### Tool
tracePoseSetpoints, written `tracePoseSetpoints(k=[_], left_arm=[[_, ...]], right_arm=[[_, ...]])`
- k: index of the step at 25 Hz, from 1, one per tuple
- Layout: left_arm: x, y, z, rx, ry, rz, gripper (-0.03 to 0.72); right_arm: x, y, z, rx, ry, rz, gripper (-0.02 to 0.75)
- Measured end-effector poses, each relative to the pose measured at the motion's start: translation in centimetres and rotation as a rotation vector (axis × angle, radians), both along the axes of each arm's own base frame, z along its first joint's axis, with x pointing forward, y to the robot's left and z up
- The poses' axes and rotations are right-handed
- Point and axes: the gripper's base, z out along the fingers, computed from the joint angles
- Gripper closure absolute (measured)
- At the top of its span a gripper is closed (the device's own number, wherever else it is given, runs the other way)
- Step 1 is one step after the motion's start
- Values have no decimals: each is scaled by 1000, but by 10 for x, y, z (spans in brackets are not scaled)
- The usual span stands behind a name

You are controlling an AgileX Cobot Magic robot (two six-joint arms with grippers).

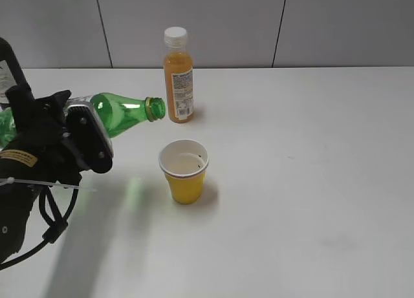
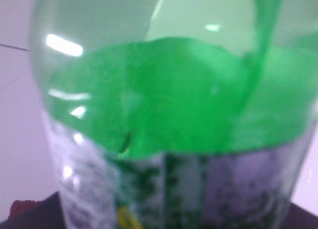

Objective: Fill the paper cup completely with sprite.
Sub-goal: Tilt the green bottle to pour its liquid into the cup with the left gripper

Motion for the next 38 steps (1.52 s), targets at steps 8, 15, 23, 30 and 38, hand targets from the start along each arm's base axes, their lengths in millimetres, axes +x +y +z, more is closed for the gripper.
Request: tracePoseSetpoints(k=[8, 15, 23, 30, 38], left_arm=[[0, 0, 0, 85, 3, -18, 239], [0, 0, 0, 140, 6, -28, 240], [0, 0, 0, 196, 8, -39, 240], [0, 0, 0, 227, 10, -45, 240], [0, 0, 0, 245, 11, -47, 240]], right_arm=[[0, 0, 0, 0, 0, 0, 143], [0, 0, 0, 0, 0, 0, 144], [0, 0, 0, 0, 0, 0, 144], [0, 0, 0, 0, 0, 0, 144], [0, 0, 0, 0, 0, 0, 144]])
